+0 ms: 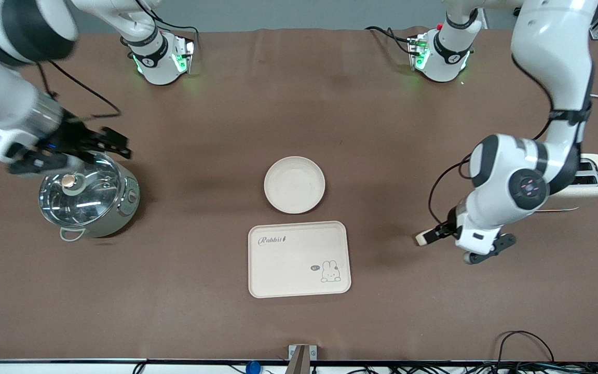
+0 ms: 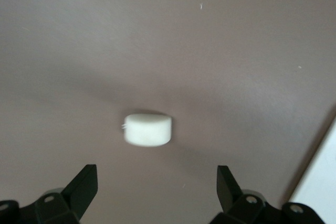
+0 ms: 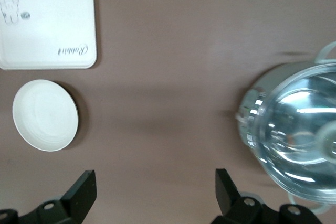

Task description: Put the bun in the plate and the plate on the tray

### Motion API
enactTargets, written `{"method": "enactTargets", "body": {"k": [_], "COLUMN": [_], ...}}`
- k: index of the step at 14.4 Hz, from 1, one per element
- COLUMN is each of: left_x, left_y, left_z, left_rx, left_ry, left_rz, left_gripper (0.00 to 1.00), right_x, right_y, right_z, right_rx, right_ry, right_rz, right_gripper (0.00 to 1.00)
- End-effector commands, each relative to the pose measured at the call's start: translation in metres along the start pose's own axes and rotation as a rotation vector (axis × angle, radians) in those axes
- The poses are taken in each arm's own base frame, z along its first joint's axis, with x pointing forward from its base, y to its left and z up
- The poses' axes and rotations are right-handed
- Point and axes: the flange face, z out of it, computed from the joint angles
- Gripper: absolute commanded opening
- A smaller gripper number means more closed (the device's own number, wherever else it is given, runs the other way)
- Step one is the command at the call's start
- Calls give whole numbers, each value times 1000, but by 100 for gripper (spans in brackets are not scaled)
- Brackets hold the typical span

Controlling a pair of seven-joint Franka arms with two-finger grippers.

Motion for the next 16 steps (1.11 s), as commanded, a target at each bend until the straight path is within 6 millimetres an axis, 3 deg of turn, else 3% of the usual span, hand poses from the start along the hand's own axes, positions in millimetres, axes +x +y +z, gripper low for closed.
{"method": "enactTargets", "body": {"k": [1, 4, 7, 8, 9, 12, 14, 16], "left_x": [0, -2, 0, 0, 0, -6, -19, -52], "left_y": [3, -4, -11, -12, -12, -6, 1, 39], "left_z": [44, 89, 107, 108, 111, 112, 108, 88], "left_rx": [-5, 47, 74, 74, 76, 79, 86, 81], "left_ry": [-1, -5, -2, -3, -5, -9, -12, -23], "left_rz": [-50, -18, -8, -9, -11, -6, -26, -59], "left_gripper": [100, 100, 95, 89, 74, 40, 34, 34], "right_x": [7, 20, 30, 32, 34, 37, 31, 20], "right_y": [-40, -62, -101, -111, -123, -129, -138, -137], "right_z": [55, 107, 163, 185, 205, 250, 271, 283], "right_rx": [15, 103, 104, 99, 96, 87, 77, 67], "right_ry": [-40, -66, -43, -31, -16, -2, -20, -40], "right_rz": [-47, -18, 37, 60, 79, 89, 76, 75], "right_gripper": [100, 100, 100, 100, 100, 100, 100, 100]}}
